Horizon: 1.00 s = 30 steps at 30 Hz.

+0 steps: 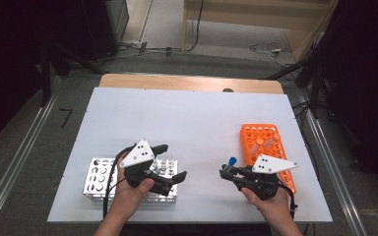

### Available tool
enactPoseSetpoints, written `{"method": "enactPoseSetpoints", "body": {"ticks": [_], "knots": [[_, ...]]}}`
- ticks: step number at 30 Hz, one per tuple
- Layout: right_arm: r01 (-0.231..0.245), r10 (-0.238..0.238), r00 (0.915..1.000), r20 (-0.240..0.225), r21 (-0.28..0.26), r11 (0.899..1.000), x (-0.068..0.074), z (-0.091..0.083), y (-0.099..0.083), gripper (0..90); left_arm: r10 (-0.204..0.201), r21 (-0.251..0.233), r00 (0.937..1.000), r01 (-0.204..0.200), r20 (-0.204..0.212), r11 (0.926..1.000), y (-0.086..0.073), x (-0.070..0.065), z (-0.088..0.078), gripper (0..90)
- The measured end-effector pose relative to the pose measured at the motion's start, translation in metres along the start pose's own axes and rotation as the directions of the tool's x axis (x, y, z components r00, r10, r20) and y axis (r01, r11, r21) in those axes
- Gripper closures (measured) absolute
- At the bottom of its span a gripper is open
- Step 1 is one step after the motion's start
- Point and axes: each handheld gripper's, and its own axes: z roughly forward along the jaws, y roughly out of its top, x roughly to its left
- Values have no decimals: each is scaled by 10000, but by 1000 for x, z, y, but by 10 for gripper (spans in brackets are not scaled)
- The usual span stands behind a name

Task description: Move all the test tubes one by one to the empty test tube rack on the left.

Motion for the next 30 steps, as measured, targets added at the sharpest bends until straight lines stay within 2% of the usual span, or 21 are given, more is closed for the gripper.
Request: {"method": "enactPoseSetpoints", "body": {"ticks": [5, 8, 14, 17, 21, 30], "knots": [[185, -183, 9994, -291, 65, 9998, 8, 7, 2, 746, 71, 58, 9999, -72, 82, 10000, 0, -10, 9, 71], [314, -309, 9986, -432, 103, 9995, 14, 12, 3, 746, 100, 142, 9999, -102, 102, 9998, 1, -16, 14, 139], [526, -508, 9963, -700, 239, 9983, 24, 21, 3, 746, 215, 159, 9983, -224, 538, 9996, 1, -25, 22, 278], [574, -550, 9952, -808, 274, 9980, 28, 24, 3, 746, 216, 12, 9949, -218, 983, 9998, 1, -29, 24, 364], [675, -639, 9934, -951, 352, 9971, 33, 29, 4, 746, 399, 87, 9895, -415, 1388, 9991, 1, -34, 28, 494], [873, -811, 9888, -1254, 450, 9952, 41, 35, 4, 746, 560, 268, 9754, -631, 2132, 9976, 1, -42, 35, 680]]}}
